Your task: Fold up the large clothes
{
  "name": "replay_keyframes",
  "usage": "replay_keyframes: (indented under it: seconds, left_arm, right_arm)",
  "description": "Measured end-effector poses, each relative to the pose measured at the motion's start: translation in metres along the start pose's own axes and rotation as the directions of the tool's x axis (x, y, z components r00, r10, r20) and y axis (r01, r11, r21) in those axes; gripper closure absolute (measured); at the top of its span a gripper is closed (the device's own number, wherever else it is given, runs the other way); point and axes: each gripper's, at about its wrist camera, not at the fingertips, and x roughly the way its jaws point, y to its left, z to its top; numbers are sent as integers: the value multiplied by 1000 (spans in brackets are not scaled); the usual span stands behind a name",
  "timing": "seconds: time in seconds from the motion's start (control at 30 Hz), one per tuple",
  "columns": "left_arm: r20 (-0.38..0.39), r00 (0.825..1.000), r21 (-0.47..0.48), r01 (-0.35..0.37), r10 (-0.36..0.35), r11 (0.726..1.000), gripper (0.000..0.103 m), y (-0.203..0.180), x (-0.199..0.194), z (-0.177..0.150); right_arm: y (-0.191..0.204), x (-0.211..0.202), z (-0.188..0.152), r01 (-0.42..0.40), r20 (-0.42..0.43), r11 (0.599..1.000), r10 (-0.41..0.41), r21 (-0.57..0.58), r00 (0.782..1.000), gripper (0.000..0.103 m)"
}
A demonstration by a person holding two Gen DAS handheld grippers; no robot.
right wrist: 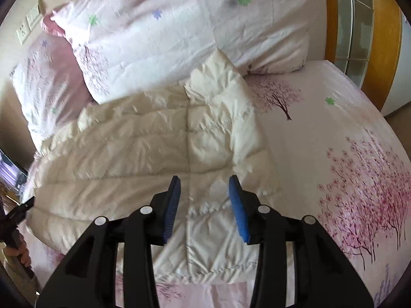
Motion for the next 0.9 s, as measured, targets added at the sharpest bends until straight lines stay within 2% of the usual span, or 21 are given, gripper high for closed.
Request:
replay_keyframes:
  seconds: [0.07, 0.13, 0.23, 0.4, 0.53, 0.7, 0.8, 0.9]
  left_arm:
    - [-19, 1000, -13, 8, -8, 1000, 35, 1, 6, -3]
    - [-35, 999, -32, 16, -17, 999, 34, 4, 12, -5]
    - [-26, 1000, -9, 1, -1, 1000, 33, 1, 13, -6]
    - [-24, 1000, -29, 12, -12, 1000, 33, 5, 8, -8]
    - [-2, 1000, -51, 22, -22, 998, 33, 17, -9, -15]
    - [31, 999, -68, 26, -24, 997, 33, 28, -29, -19]
    - [49, 999, -56, 26, -24, 998, 32, 28, -35, -20]
    - [28, 999, -45, 22, -21, 999, 32, 23, -28, -21]
  right_arm:
    - [-4, 21, -5, 24, -64, 1000, -24, 5, 998, 63]
    - [-6, 28, -5, 24, -70, 1000, -23, 16, 997, 62]
    - [-7, 36, 1, 36, -71, 999, -35, 12, 997, 60]
    - [-13, 36, 5, 23, -75, 999, -19, 43, 997, 52]
    - [-34, 23, 8, -3, -38, 992, 8, 122, 999, 48]
    - [-50, -4, 2, -5, 31, 980, -1, 201, 1000, 47]
    - [-46, -7, 1, -11, 47, 987, 4, 160, 999, 47]
    - [-38, 12, -2, 30, -25, 993, -28, 112, 999, 48]
